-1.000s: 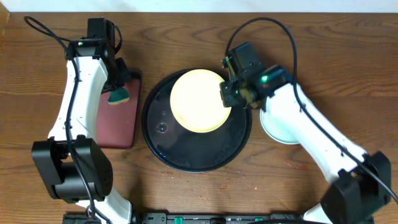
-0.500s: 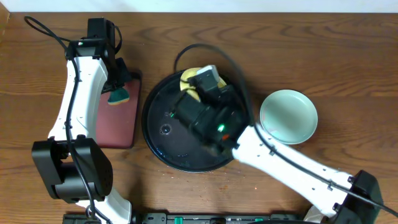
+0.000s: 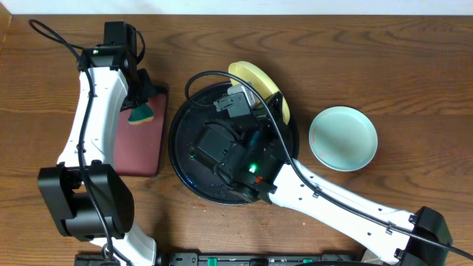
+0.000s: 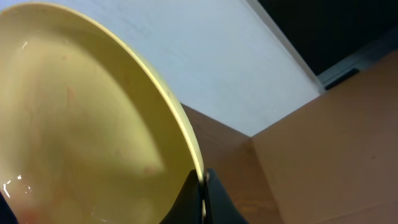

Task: Clean dirty plates on tray and stack at the side
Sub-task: 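Carry the yellow plate with right gripper onto the green plate stack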

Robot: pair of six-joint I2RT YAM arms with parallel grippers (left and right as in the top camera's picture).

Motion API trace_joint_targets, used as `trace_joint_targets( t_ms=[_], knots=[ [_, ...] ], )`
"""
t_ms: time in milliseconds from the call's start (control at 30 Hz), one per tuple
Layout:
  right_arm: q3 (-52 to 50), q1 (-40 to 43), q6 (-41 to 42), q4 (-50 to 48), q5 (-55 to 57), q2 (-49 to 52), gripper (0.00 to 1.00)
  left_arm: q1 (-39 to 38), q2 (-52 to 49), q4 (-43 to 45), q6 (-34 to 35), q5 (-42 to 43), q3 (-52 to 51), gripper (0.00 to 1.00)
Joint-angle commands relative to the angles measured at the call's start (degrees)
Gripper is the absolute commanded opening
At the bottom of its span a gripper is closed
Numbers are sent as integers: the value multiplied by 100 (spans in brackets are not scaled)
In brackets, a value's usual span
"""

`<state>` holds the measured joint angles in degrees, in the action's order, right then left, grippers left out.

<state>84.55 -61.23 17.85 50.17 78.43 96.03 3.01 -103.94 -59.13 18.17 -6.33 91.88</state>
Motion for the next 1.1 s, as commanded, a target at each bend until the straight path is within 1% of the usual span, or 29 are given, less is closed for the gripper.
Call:
trace_joint_targets(
  t_ms=[0,100,267,400,500,600,700,867,967,1067],
  knots=[
    [9,15,280,85,-885,-87,1,20,26,-17,-50,-11,7,8],
    [9,260,562,260,-2354,-87,1,20,26,-17,-50,-11,7,8],
    [9,1097,584,289,-5160,-101,1,20,26,-17,-52,-11,7,8],
    [9,1947,363,328,-6846,-192,1,20,26,-17,-55,-15,7,8],
    [9,2686,289,551,-7731,-304,1,20,26,-17,-57,-17,7,8],
    [9,3473,286,1088,-8225,-396,1,20,26,-20,-103,-37,7,8],
    [9,4212,140,1576,-8192,-424,1,20,26,-20,-260,-37,7,8],
    [-39,5335,-107,2055,-7619,-415,1,22,26,-20,-358,-37,7,8],
    [-225,5770,-118,2085,-7090,-415,1,22,26,-20,-365,-37,7,7],
    [-586,6133,-118,1969,-6811,-415,1,22,26,-15,-577,-37,7,7]
  ],
)
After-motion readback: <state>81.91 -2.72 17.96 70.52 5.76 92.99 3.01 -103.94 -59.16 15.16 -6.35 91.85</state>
